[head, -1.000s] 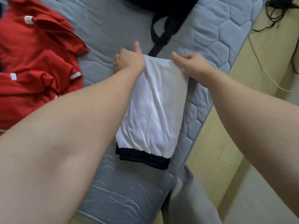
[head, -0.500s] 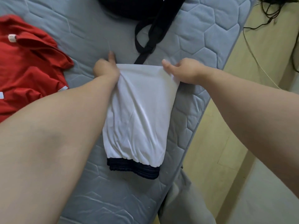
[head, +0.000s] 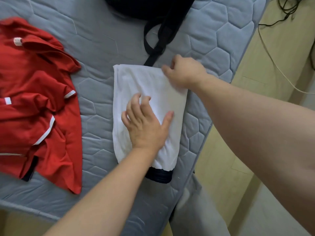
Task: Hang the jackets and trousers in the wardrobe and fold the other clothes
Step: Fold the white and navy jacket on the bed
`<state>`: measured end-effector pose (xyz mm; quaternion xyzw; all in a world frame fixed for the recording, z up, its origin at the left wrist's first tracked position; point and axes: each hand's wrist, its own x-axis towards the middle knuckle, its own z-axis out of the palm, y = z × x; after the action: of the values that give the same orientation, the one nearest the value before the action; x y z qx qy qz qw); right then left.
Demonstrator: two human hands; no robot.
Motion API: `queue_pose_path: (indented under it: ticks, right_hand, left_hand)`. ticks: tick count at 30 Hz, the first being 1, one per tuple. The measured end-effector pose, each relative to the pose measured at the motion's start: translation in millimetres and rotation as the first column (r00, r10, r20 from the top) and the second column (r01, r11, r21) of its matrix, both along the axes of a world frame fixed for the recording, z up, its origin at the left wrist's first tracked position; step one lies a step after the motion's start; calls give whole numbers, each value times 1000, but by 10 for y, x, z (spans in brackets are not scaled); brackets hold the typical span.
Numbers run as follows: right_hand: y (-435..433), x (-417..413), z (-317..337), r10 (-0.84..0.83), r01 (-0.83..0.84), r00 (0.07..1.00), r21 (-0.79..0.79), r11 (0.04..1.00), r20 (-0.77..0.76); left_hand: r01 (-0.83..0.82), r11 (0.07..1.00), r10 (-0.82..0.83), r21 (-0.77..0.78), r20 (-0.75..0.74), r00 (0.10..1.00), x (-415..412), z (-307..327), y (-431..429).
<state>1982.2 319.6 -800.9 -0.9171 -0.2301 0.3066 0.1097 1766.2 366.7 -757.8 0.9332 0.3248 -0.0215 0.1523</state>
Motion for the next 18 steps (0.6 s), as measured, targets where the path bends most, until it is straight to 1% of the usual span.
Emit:
queue_pose_path:
  ticks: [2, 4, 6, 8, 11, 15, 17, 18]
  right_hand:
    - [174, -74, 11, 79, -79, 997, 5, 997, -8]
    - [318, -100, 20, 190, -190, 982, -18, 982, -21]
    - [393, -64, 36, 293, -293, 956, -60, 954, -10]
    - [452, -39, 64, 389, -388, 921, -87, 918, -8]
    - [515, -111, 168, 462, -461, 887, -55, 886, 2]
    - [431, -343, 419, 441, -441, 898, 10, 898, -5]
    - [400, -543, 548, 446, -447, 894, 38, 894, 24]
    - [386, -654, 599, 455, -457, 889, 45, 888, 44]
  left_hand:
    - [-80, 997, 76, -20, -139, 987, -126, -55, -158]
    - [-161, 986, 141, -49, -283, 949, -144, -173, -233]
    - [-199, 977, 152, -76, -410, 899, -112, -347, -264]
    - [-199, 978, 142, -66, -490, 860, -65, -550, -236]
    - [-220, 974, 169, -48, -491, 855, -31, -749, -185]
    - [-228, 971, 165, -78, -472, 866, -60, -778, -173]
    - [-208, 968, 125, -142, -449, 885, -77, -726, -142]
    - [-206, 958, 109, -198, -411, 905, -99, -690, -127]
